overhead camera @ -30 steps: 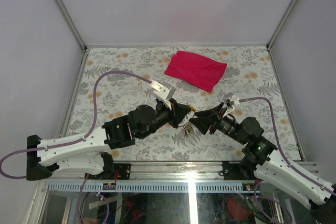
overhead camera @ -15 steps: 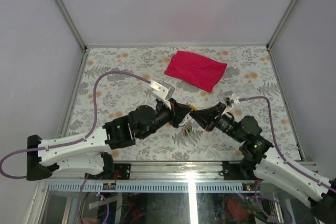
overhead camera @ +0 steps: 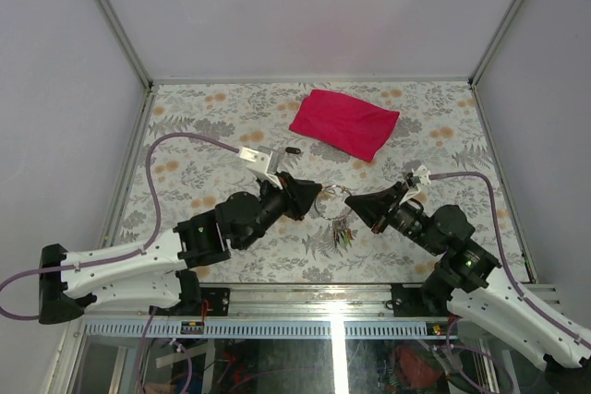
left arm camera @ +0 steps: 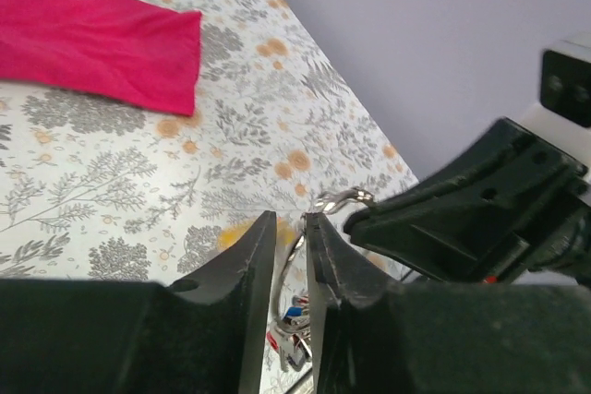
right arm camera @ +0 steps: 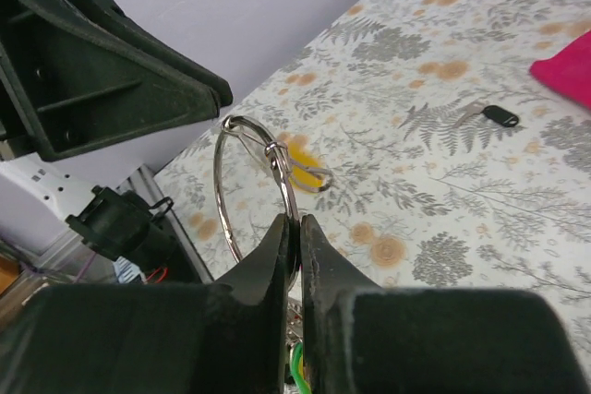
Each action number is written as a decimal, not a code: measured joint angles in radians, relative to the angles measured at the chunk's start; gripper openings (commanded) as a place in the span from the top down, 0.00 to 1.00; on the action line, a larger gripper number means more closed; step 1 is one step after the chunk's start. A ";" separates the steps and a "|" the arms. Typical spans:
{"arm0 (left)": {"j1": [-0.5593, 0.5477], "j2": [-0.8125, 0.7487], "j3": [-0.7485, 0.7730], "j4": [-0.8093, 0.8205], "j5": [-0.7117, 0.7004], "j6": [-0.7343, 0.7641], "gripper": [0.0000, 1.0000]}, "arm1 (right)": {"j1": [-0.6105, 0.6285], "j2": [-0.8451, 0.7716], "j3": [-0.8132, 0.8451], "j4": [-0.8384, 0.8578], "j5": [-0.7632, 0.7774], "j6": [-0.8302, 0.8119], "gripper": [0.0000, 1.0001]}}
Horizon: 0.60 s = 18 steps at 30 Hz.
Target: Put the keys on the keyring
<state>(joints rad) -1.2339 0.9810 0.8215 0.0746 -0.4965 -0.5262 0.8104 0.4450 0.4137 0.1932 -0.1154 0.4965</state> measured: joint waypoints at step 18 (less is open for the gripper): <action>0.014 -0.112 -0.022 0.017 0.098 0.179 0.58 | -0.002 0.012 0.255 -0.300 0.046 -0.354 1.00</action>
<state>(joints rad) -1.2198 0.8688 0.7998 0.0917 -0.3981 -0.3473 0.8085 0.4568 0.6689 -0.1070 -0.0692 0.1429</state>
